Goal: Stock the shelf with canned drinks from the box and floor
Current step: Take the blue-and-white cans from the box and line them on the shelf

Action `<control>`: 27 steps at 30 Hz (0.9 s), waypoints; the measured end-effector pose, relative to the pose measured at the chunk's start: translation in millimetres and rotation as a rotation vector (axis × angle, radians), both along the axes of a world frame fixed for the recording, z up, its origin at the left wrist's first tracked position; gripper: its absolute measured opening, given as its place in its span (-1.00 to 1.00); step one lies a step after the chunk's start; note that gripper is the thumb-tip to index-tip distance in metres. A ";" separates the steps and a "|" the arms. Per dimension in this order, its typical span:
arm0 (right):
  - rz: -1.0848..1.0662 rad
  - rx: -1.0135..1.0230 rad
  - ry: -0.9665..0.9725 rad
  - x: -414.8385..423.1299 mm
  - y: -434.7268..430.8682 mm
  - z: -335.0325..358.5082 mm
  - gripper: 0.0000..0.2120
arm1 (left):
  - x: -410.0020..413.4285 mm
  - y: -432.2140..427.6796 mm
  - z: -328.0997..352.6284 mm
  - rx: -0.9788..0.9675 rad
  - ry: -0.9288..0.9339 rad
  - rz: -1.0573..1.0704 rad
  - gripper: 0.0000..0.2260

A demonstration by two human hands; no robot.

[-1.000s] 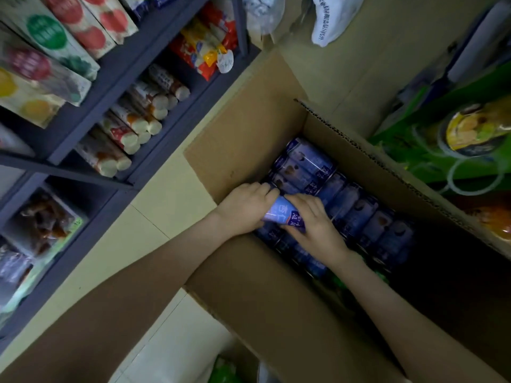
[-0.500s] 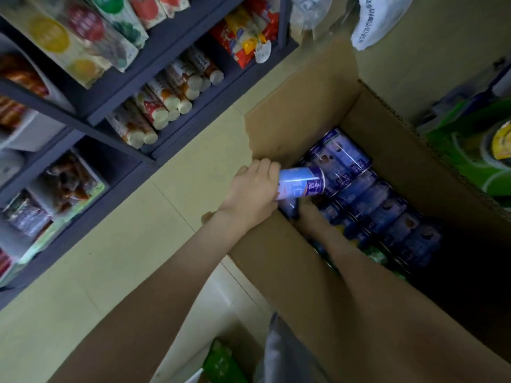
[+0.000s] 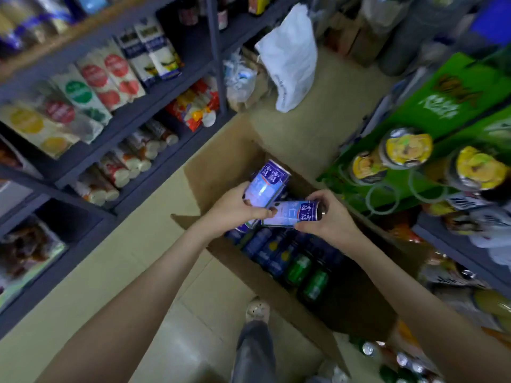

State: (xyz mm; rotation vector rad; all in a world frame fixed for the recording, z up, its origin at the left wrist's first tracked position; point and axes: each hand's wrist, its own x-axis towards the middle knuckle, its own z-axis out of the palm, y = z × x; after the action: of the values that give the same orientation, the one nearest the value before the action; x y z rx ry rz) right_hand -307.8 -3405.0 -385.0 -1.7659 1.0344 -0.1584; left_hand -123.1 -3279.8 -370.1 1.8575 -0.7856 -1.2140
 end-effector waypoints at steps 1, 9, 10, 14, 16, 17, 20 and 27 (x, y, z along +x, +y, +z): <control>-0.048 0.022 -0.064 -14.7 -5.3 21.6 -0.51 | -14.7 -8.1 14.5 -0.051 0.095 -0.014 -0.65; -0.406 0.050 -0.624 -151.1 -56.9 143.2 -0.58 | -161.1 -99.5 129.7 -0.275 0.388 -0.109 -0.72; -0.439 0.058 -0.693 -168.6 -65.0 155.0 -0.60 | -185.0 -109.6 145.0 -0.312 0.378 -0.113 -0.73; -0.452 0.030 -0.851 -236.7 -90.3 208.0 -0.31 | -278.0 -146.3 199.3 -0.446 0.407 -0.060 -0.84; -0.425 -0.002 -0.892 -269.4 -100.2 232.0 -0.39 | -318.9 -163.4 225.5 -0.501 0.425 -0.038 -0.76; -0.407 -0.025 -0.891 -284.7 -106.7 243.1 -0.50 | -336.9 -171.5 238.1 -0.525 0.434 -0.029 -0.74; -0.397 -0.149 -0.838 -328.9 -128.6 279.2 -0.56 | -381.0 -194.6 274.8 -0.590 0.447 -0.066 -0.87; -0.349 -0.453 -0.797 -411.4 -178.6 369.8 -0.63 | -441.9 -248.1 357.6 -0.728 0.363 -0.336 -0.92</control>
State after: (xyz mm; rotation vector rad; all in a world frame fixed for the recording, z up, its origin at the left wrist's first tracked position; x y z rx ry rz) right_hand -719.2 -3583.6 -15.2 -1.6424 0.7192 -1.2858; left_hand -565.0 -3527.9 -12.5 0.9126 -1.1632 -1.1983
